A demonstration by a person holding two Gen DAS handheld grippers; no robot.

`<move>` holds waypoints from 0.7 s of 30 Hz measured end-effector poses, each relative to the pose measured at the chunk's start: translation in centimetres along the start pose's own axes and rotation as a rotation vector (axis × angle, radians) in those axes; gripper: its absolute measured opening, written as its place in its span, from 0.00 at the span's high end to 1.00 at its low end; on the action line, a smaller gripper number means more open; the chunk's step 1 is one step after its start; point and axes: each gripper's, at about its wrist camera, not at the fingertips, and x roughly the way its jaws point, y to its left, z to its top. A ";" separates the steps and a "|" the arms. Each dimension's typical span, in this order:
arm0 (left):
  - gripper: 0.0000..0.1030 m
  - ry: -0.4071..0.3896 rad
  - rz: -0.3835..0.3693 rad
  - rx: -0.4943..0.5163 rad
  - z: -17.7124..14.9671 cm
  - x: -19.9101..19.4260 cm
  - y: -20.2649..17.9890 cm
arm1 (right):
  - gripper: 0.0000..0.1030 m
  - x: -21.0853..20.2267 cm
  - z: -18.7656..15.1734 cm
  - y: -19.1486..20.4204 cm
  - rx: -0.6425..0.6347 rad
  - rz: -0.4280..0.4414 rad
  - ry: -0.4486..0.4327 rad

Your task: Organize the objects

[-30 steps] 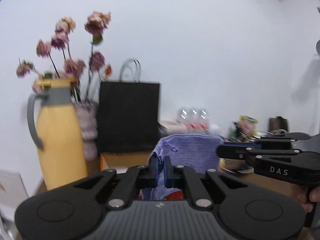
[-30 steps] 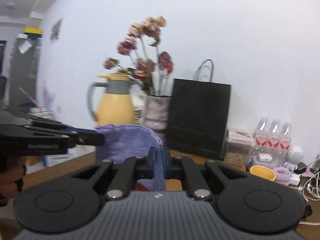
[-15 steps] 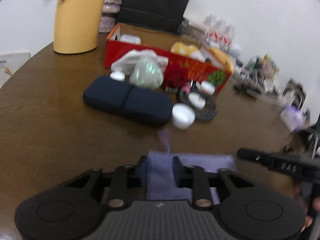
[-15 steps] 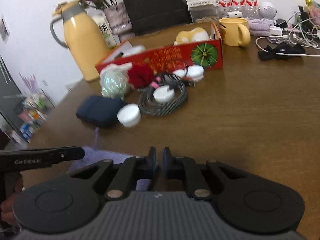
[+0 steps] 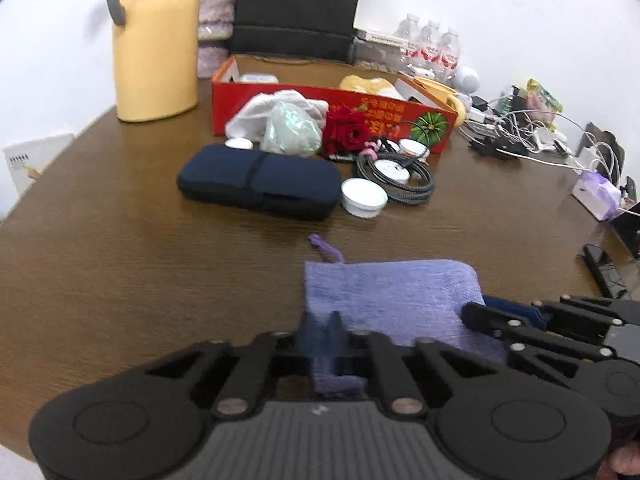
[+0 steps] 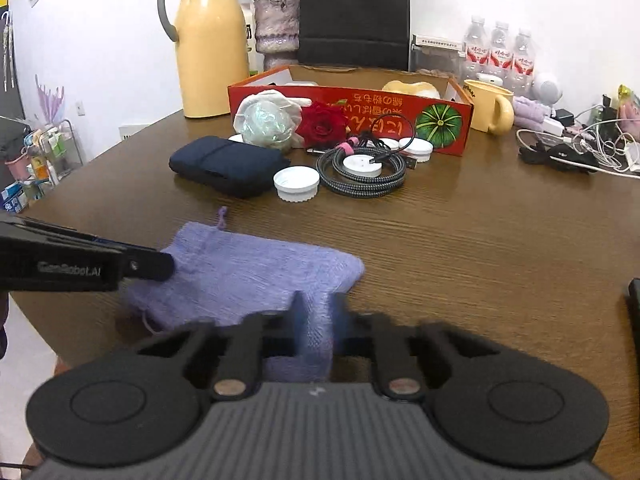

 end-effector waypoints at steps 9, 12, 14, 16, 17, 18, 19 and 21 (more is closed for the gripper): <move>0.99 -0.212 -0.203 -0.051 10.4 -1.2 1.1 | 0.92 -1.5 8.9 -2.9 -0.019 0.029 -0.231; 0.99 -0.212 -0.207 -0.057 18.0 1.5 2.1 | 0.92 0.7 15.5 -5.0 -0.026 0.035 -0.274; 0.99 -0.138 -0.206 -0.090 23.0 5.5 3.0 | 0.92 3.7 19.9 -6.8 0.010 0.071 -0.238; 0.99 -0.028 -0.162 -0.105 26.5 10.1 3.5 | 0.92 7.5 23.4 -8.3 0.032 0.066 -0.168; 0.99 0.005 -0.107 -0.105 27.5 12.0 3.9 | 0.92 9.5 24.7 -9.0 0.039 0.048 -0.126; 0.99 0.042 -0.061 -0.102 28.0 13.7 4.4 | 0.92 11.7 25.6 -9.4 0.062 0.057 -0.070; 0.99 0.082 -0.040 -0.104 28.4 15.1 5.0 | 0.92 13.9 26.2 -10.0 0.103 0.094 -0.012; 0.99 0.123 -0.002 -0.099 28.6 16.8 6.1 | 0.92 17.4 26.4 -9.9 0.142 0.151 0.079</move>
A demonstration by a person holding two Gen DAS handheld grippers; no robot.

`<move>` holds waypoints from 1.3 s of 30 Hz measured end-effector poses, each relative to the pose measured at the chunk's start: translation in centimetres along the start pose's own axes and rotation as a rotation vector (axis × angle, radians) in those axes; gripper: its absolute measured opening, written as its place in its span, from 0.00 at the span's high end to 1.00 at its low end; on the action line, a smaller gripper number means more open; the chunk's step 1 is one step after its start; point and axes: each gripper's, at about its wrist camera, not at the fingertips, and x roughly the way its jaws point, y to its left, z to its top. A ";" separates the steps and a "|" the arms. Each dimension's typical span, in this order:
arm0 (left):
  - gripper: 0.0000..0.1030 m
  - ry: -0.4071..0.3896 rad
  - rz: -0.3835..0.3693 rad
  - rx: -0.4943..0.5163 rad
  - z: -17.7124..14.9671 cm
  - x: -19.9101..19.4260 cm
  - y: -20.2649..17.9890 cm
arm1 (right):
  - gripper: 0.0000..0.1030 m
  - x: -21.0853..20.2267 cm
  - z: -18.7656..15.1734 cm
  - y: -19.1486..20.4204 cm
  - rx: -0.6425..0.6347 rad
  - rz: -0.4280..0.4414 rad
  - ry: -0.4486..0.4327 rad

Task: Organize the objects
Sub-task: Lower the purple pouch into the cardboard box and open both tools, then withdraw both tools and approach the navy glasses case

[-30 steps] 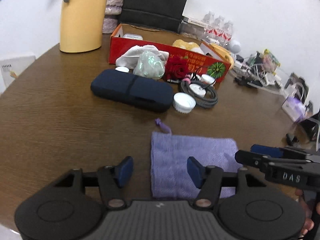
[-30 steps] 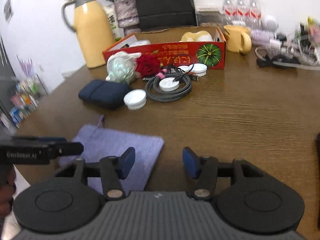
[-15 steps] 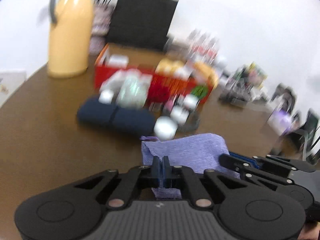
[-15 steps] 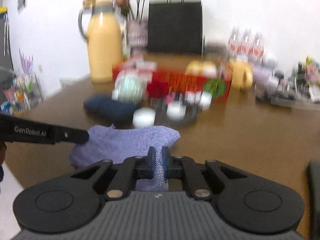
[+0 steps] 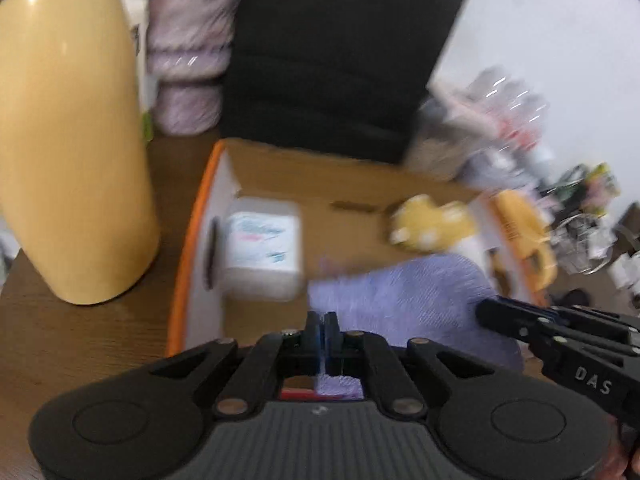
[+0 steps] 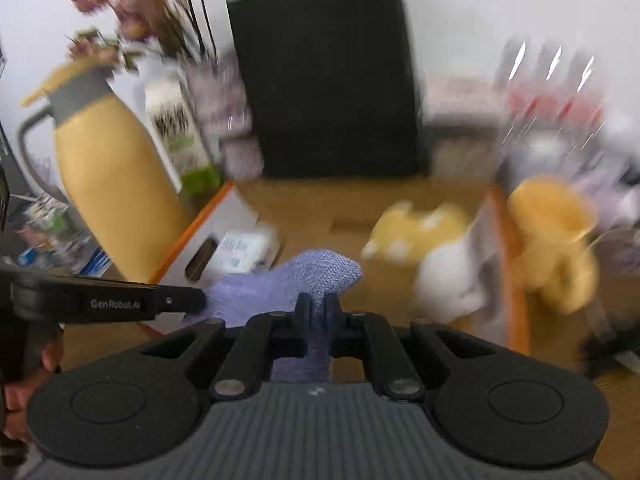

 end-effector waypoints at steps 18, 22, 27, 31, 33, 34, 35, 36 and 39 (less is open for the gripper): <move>0.78 -0.170 0.294 0.294 -4.3 4.2 -0.7 | 0.41 8.3 -3.5 1.0 -0.029 -0.131 0.071; 0.75 -0.146 0.239 0.246 -4.2 3.1 -0.1 | 0.40 6.8 -3.8 0.2 0.009 -0.070 0.054; 0.53 -0.232 0.138 0.154 -4.2 -2.3 0.2 | 0.26 1.2 -3.4 0.0 -0.009 -0.110 -0.049; 0.39 -0.324 0.086 0.133 -6.8 -9.5 -1.0 | 0.11 -5.3 -4.2 0.3 -0.055 -0.140 -0.132; 0.30 -0.365 0.039 0.110 -9.1 -12.8 -1.5 | 0.05 -8.8 -6.0 0.6 -0.062 -0.108 -0.170; 0.23 -0.381 0.005 0.101 -10.6 -14.3 -1.6 | 0.03 -10.3 -7.0 0.9 -0.066 -0.099 -0.188; 0.19 -0.391 -0.030 0.097 -12.3 -15.7 -1.9 | 0.03 -12.0 -8.5 1.4 -0.074 -0.093 -0.209; 0.18 -0.400 -0.063 0.094 -14.1 -16.8 -2.2 | 0.01 -13.6 -10.0 2.1 -0.081 -0.096 -0.233; 0.15 -0.405 -0.137 0.093 -19.7 -19.5 -2.9 | 0.00 -17.9 -15.5 4.2 -0.112 -0.121 -0.288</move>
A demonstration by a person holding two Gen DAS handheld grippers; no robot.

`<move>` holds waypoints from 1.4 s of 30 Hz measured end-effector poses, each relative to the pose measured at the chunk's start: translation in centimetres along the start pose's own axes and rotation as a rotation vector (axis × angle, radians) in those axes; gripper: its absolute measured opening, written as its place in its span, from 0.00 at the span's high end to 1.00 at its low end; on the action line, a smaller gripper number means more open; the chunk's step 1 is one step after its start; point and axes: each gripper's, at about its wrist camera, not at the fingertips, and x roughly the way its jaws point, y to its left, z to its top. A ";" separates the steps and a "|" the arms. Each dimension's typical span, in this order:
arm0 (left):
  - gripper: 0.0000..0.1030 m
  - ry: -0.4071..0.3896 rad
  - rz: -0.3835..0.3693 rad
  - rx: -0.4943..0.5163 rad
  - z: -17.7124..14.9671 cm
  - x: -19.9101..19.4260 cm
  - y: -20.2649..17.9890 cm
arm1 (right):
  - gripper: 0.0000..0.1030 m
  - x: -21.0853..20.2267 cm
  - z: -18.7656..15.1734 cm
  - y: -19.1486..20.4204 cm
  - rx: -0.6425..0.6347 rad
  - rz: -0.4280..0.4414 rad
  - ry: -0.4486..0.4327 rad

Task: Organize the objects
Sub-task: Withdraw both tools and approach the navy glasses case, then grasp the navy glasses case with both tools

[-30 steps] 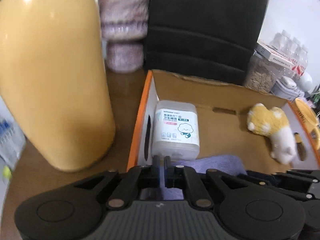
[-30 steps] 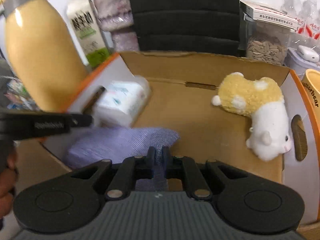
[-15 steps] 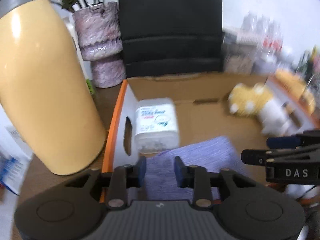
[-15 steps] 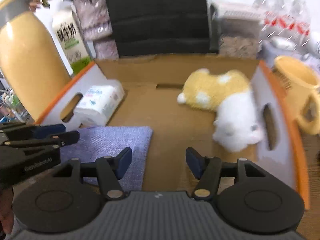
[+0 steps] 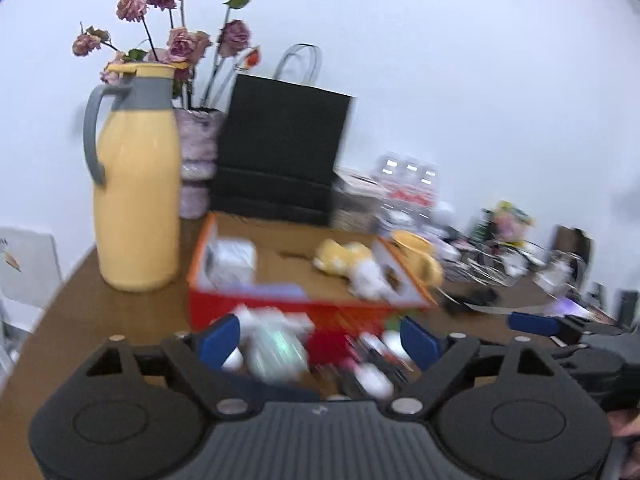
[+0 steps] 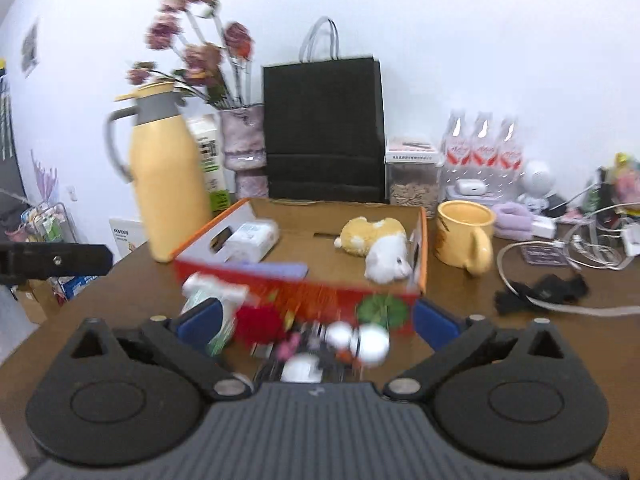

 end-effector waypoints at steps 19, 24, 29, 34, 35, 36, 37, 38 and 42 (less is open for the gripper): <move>0.08 0.028 0.074 0.065 -7.3 -6.6 1.3 | 0.02 -10.9 -7.2 2.2 0.072 0.013 0.019; 0.10 -0.022 0.017 0.093 -5.6 -0.8 6.6 | 0.22 -4.0 -6.9 4.0 0.067 0.093 0.073; 0.23 0.098 0.002 0.088 -4.3 6.4 11.0 | 0.46 4.2 -6.0 7.0 0.110 0.210 0.163; 0.29 0.219 -0.043 -0.048 -4.8 10.7 13.9 | 0.48 9.1 -6.3 8.2 0.186 0.195 0.209; 0.29 0.219 -0.069 -0.070 -4.8 10.8 14.2 | 0.48 9.5 -6.4 8.1 0.201 0.189 0.207; 0.29 0.225 -0.077 -0.072 -4.8 10.9 14.2 | 0.48 10.0 -6.5 8.0 0.218 0.189 0.207; 0.28 0.224 -0.082 -0.065 -4.9 11.0 14.2 | 0.48 10.4 -6.5 7.8 0.227 0.191 0.209; 0.29 0.220 -0.089 -0.061 -4.9 11.0 14.2 | 0.47 10.8 -6.5 7.6 0.235 0.188 0.210; 0.45 0.223 -0.118 -0.083 -5.2 10.9 14.2 | 0.48 12.1 -6.4 6.6 0.290 0.201 0.205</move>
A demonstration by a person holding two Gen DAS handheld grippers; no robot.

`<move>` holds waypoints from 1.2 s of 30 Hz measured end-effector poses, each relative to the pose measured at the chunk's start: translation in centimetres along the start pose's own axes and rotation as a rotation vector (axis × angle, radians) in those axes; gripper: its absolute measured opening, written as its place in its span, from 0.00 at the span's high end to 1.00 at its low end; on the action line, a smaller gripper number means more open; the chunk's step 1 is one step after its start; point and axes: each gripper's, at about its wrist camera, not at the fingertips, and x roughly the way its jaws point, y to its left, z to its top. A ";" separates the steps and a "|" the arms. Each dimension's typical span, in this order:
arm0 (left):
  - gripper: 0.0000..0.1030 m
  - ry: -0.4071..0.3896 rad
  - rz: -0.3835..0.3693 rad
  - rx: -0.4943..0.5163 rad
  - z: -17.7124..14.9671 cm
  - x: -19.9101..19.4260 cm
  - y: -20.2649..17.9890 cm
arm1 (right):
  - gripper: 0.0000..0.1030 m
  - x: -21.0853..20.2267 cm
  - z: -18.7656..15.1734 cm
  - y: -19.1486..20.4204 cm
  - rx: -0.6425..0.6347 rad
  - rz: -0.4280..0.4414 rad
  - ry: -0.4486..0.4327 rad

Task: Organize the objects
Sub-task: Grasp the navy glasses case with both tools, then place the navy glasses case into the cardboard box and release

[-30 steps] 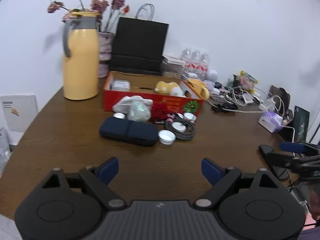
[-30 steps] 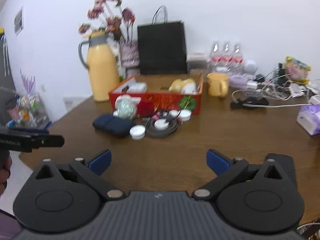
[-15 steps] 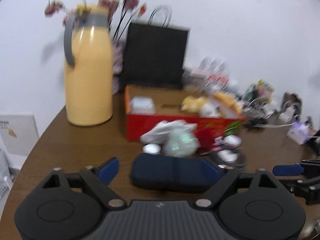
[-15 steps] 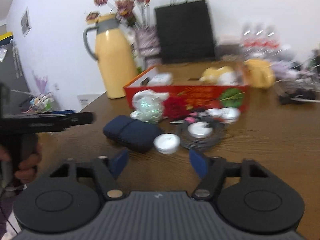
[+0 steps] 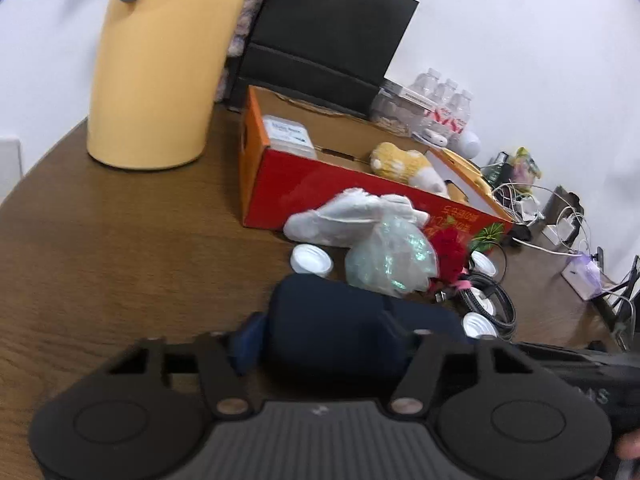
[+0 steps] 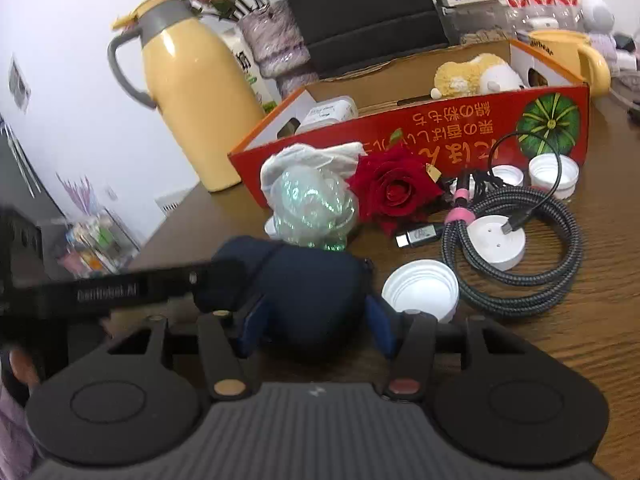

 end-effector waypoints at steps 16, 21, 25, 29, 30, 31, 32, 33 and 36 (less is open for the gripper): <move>0.70 -0.025 -0.007 -0.021 -11.1 -9.4 -12.0 | 0.70 -14.5 -5.8 -1.3 -0.122 -0.110 -0.042; 0.70 -0.039 -0.021 0.059 -10.2 -8.7 -14.4 | 0.70 -16.6 -5.6 -2.5 -0.110 -0.149 -0.085; 0.70 -0.063 -0.023 0.069 -8.7 -8.2 -14.9 | 0.70 -16.7 -4.7 -2.8 -0.095 -0.164 -0.120; 0.70 -0.117 -0.031 0.089 -4.9 -7.7 -14.5 | 0.70 -16.1 -1.4 -2.3 -0.118 -0.153 -0.175; 0.70 -0.140 -0.034 0.094 -3.4 -7.5 -14.2 | 0.70 -15.8 -0.1 -2.1 -0.120 -0.148 -0.194; 0.70 -0.164 -0.037 0.099 -1.7 -7.1 -13.7 | 0.70 -15.2 1.7 -1.8 -0.118 -0.139 -0.218; 0.70 -0.180 -0.039 0.101 0.1 -6.6 -13.2 | 0.70 -14.5 3.3 -1.5 -0.125 -0.136 -0.242; 0.70 -0.186 -0.042 0.094 2.2 -5.9 -12.4 | 0.70 -13.7 4.9 -1.1 -0.140 -0.136 -0.261; 0.70 -0.160 -0.040 0.065 8.3 -3.3 -10.1 | 0.70 -9.9 10.3 -0.8 -0.154 -0.137 -0.267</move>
